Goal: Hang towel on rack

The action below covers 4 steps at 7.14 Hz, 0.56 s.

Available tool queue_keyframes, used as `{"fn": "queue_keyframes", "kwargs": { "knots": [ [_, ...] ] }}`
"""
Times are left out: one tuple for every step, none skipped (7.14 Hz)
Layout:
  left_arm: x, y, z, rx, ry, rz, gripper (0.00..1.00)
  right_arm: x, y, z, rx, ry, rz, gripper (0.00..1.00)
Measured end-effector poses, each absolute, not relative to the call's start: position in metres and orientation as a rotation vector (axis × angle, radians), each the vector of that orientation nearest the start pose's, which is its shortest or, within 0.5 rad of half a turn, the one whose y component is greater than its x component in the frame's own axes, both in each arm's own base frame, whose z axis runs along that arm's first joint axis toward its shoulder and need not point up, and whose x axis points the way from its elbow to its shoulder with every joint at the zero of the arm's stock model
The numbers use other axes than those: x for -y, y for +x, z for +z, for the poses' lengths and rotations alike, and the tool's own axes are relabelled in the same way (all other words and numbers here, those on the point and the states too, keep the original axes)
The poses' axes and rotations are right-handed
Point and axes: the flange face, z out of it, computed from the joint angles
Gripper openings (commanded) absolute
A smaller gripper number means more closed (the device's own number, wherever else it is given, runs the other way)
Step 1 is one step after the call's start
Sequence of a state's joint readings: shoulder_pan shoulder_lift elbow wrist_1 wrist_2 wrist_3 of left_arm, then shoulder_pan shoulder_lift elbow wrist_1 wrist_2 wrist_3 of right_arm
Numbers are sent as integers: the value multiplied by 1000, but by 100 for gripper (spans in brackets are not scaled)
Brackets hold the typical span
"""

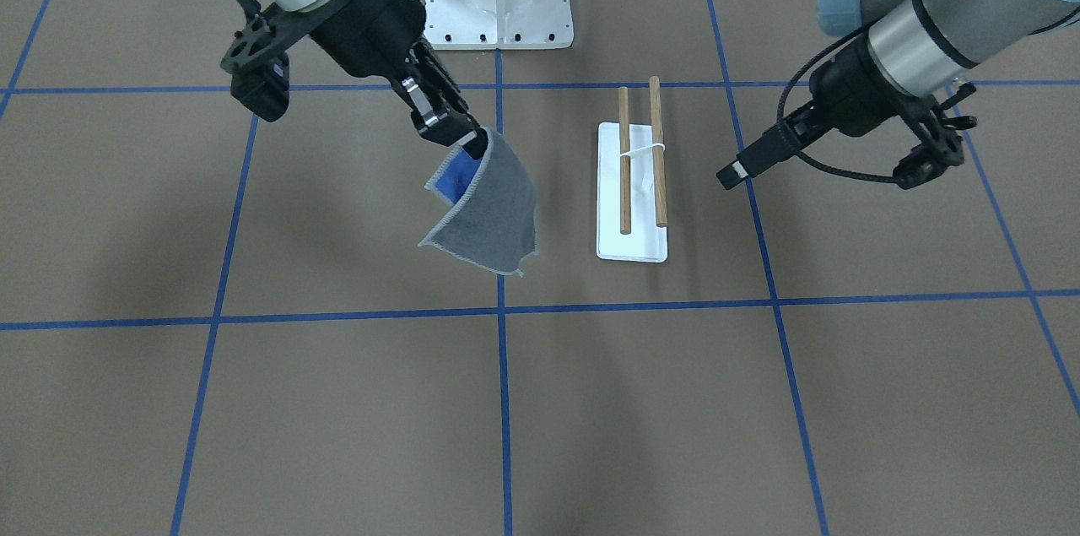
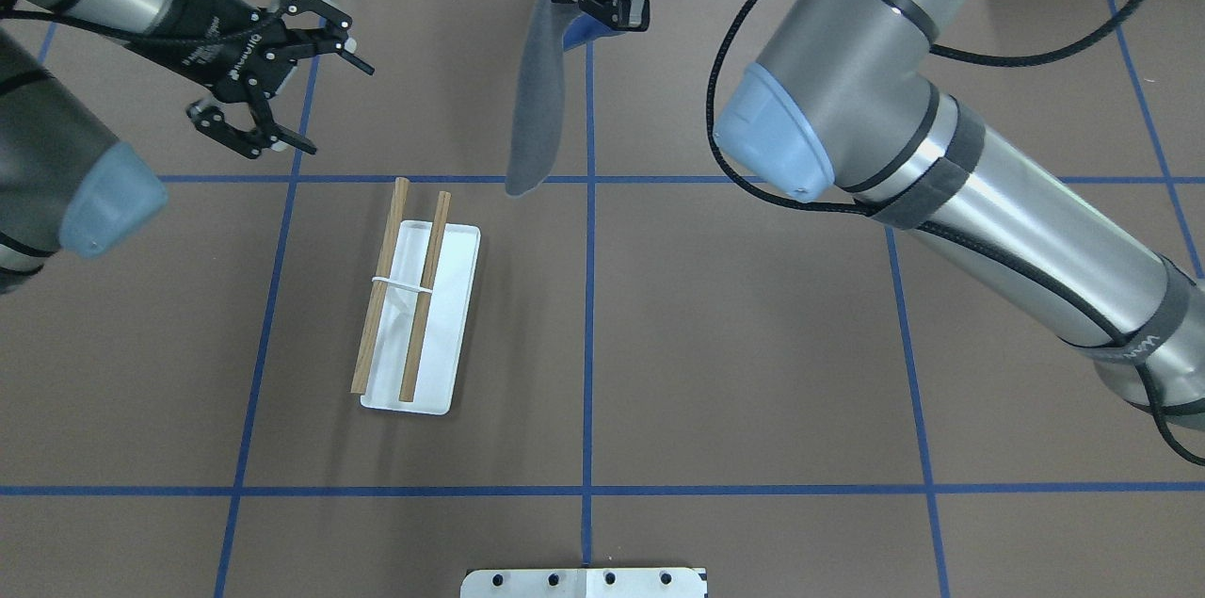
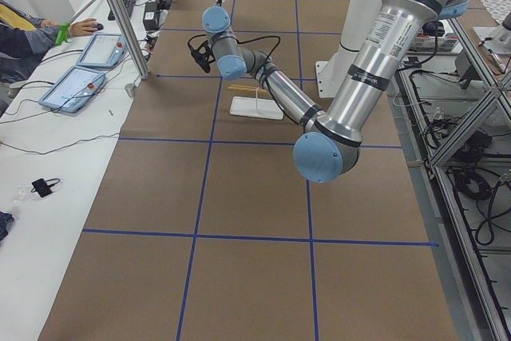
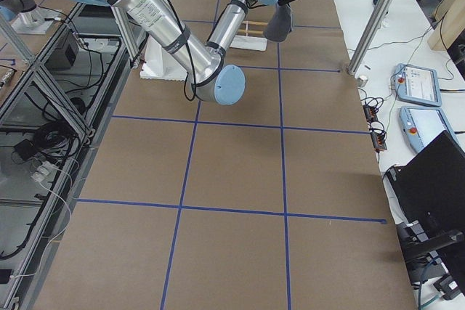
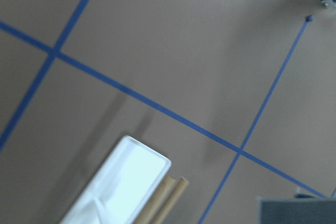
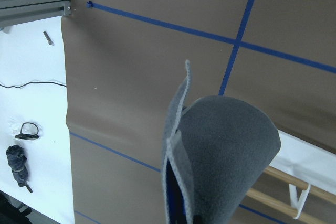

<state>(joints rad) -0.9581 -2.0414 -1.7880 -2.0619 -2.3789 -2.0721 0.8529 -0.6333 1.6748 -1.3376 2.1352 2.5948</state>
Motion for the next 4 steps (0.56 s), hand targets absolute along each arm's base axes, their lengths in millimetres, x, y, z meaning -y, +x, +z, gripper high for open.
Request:
{"fn": "queue_keyframes", "kwargs": {
  "knots": [
    [512,320,213,-1306,-527,-920,97,546,-373,-12,1296,-637,1261,0],
    [506,336,200,-1339,-593,-1056,97,548,-373,-22,1310,-638,1298,0],
    [505,345,193,-1361,-637,-1172,98,549,-372,-30,1323,-641,1330,0],
    [506,348,191,-1373,-663,-1258,98,548,-371,-35,1330,-648,1349,0]
  ]
}}
